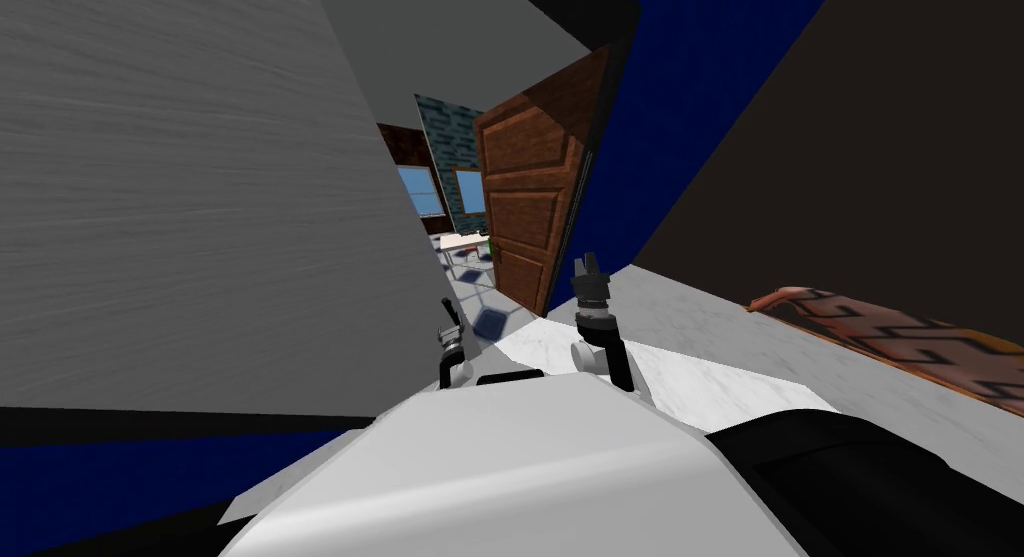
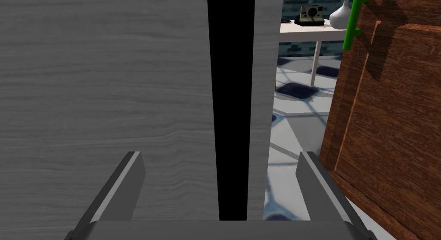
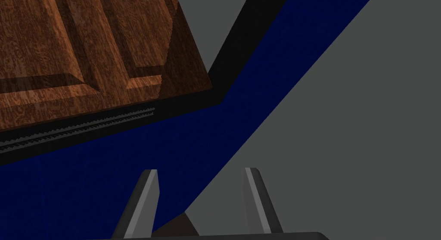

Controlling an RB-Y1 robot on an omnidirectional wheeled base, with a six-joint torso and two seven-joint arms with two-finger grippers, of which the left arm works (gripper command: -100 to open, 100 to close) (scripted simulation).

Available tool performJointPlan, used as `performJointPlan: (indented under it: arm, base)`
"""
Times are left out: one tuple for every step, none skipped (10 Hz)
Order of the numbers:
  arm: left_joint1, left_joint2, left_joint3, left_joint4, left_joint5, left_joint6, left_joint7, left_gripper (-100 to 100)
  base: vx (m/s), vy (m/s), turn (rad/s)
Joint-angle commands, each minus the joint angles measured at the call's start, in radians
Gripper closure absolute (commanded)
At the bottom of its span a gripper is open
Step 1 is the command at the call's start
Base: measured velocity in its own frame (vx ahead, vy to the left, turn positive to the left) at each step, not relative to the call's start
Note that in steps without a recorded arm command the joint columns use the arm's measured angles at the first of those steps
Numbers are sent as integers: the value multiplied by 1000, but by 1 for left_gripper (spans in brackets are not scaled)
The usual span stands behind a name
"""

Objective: Push the door open

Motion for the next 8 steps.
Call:
performJointPlan:
  arm:
    - [4, 2, 2, -3, 2, 0, 4, -100]
    - [3, 0, 3, -1, 3, -1, 6, -100]
    - [3, -4, 4, 1, 4, -2, 8, -100]
    - [3, -11, 5, 3, 5, -2, 10, -100]
    - [0, -8, 5, 6, 4, -3, 9, -100]
    - [0, -8, 5, 6, 4, -3, 9, 100]
    - [0, -8, 5, 6, 4, -3, 9, 100]
    - [0, -8, 5, 6, 4, -3, 9, 100]
  base:
    - [201, 64, -25]
    - [189, 61, -20]
    - [186, 47, -21]
    - [172, 54, -24]
    - [72, 27, -8]
    - [-8, -5, 7]
    - [-24, -3, 16]
    - [-12, 0, -18]
